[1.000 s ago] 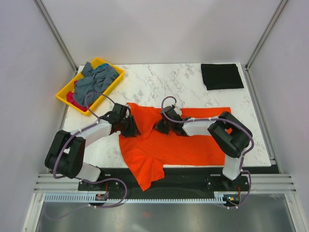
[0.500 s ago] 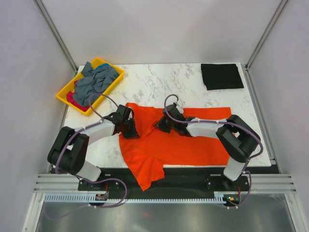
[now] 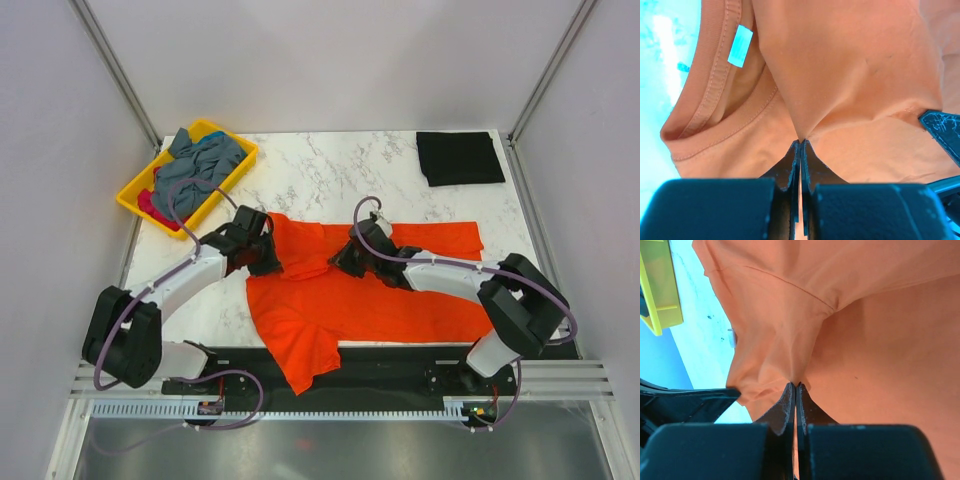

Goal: Fold and stack the t-shirts
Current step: Fold the tshirt

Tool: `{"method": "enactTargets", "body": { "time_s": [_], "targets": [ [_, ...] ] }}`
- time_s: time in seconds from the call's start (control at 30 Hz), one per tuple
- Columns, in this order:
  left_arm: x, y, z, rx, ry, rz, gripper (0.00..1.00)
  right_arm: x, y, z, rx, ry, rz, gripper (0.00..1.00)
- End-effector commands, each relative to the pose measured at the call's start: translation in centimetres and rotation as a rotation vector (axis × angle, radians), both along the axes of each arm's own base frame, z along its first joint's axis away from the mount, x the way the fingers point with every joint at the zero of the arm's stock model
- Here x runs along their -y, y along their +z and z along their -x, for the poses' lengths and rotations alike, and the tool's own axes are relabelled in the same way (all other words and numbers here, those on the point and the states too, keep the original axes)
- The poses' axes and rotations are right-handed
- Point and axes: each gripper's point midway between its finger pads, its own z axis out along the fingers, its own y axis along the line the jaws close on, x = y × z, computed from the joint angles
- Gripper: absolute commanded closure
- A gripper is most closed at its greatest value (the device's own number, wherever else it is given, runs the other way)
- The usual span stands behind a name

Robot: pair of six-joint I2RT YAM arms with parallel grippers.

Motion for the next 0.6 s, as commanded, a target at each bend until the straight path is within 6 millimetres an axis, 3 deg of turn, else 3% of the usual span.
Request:
{"method": "enactTargets", "body": {
  "time_s": [0.0,0.33,0.57],
  "targets": [
    [-0.6,2.1,-0.1,0.046,-0.007,-0.024,0.98,1.0,0.8,0.6,0.03,-0.002,0.01,1.0],
    [-0.6,3.4,2.5,0.05,-0.028,-0.018,0.98,0.6,0.8,1.9,0.027,0.053,-0.03,1.0],
    [-0.7,0.7,5.4,-0.018,-0.03,-0.04,0.98,0.1,-1.2,2.6,-0.001,0.11,-0.022,1.0]
  ]
}}
